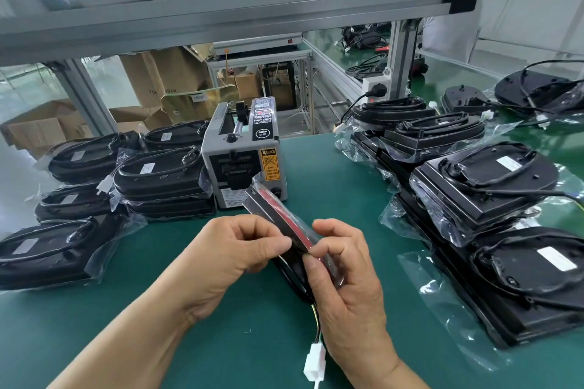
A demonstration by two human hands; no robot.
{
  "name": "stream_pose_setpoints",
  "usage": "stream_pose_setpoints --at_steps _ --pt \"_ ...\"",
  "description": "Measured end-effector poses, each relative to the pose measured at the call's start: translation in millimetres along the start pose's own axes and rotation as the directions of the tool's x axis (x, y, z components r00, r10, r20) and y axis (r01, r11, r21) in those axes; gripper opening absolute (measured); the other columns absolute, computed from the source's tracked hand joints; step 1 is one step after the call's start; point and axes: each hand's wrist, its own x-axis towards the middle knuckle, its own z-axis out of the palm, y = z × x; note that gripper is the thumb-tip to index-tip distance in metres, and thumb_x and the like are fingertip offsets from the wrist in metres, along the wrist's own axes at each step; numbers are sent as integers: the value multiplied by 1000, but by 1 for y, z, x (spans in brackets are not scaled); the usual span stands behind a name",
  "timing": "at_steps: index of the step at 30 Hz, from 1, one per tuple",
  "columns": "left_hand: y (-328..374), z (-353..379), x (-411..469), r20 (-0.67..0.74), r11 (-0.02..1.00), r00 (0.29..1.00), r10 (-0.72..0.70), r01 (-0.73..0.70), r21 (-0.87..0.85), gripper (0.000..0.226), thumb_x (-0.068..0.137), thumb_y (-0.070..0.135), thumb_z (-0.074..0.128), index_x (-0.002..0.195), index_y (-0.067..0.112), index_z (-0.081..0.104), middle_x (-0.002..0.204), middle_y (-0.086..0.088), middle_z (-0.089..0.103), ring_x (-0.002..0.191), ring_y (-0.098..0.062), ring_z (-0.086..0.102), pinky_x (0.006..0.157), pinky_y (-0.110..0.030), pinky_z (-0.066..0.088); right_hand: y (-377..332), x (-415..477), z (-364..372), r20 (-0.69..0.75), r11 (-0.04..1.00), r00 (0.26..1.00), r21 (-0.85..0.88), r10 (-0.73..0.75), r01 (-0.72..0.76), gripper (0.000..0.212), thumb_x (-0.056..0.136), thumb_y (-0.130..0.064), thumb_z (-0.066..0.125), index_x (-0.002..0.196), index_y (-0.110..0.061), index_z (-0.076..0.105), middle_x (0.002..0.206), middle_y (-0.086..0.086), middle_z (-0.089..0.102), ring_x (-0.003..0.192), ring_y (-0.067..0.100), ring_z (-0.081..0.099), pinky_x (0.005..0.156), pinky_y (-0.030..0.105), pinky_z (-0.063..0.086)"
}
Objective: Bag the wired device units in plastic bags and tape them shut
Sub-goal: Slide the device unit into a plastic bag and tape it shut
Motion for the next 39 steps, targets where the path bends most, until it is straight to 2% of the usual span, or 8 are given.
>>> stream_pose_setpoints --at_steps 3,7,17,24,29,32,35,39 --pt "3 5 -5 0 988 988 -152 152 -32 34 56 49 79 60 16 72 59 1 54 48 -8 43 49 -16 40 0 0 1 -6 997 998 -33 -65 65 7 91 -21 60 94 -27 59 120 -2 57 116 17 57 92 19 45" --pt "7 14 -8 -8 975 979 -206 204 -82 36 53 52 78 60 17 73 59 2 54 45 -7 43 48 -17 40 0 -1 2 -6 996 997 -32 -78 78 7 90 -19 60 94 -25 58 118 2 57 114 15 58 90 17 45" --pt "3 19 -8 -65 974 977 -205 197 -116 14 71 11 73 59 16 69 60 -1 53 46 -9 44 49 -19 42 1 -1 1 6 994 996 -59 -90 90 7 89 -19 61 94 -24 59 117 1 57 111 14 58 87 18 46" --pt "0 17 -9 -22 967 989 -144 136 -216 17 81 5 67 66 11 72 63 -4 56 52 -10 49 58 -24 52 4 -2 -4 25 995 996 54 80 -82 31 84 -28 62 114 -33 58 126 -9 58 125 25 56 104 45 46" --pt "1 7 0 -106 978 991 76 -54 203 20 89 15 68 72 22 72 59 9 59 57 -6 54 61 -20 52 3 -4 -3 30 974 980 115 195 -197 43 77 -37 68 117 -41 55 124 -11 65 119 15 62 99 25 48" --pt "1 -1 5 -71 902 985 158 -114 416 16 93 24 65 78 29 67 66 12 60 61 -4 56 70 -32 57 4 -3 -4 23 968 977 132 210 -211 42 77 -35 69 118 -39 56 121 -10 65 116 16 63 94 19 49" --pt "3 -4 7 -10 870 988 155 -132 475 18 95 26 61 78 30 64 69 13 57 63 -5 54 75 -37 57 5 -3 -5 27 967 976 130 216 -217 42 78 -35 70 118 -38 56 121 -9 66 114 16 64 93 17 50" --pt "7 -2 8 29 886 988 152 -149 440 15 91 33 63 77 27 64 68 9 57 63 -10 51 58 -26 45 7 -3 -5 33 968 974 114 223 -225 43 79 -36 70 119 -40 56 121 -9 66 113 16 64 94 25 51"
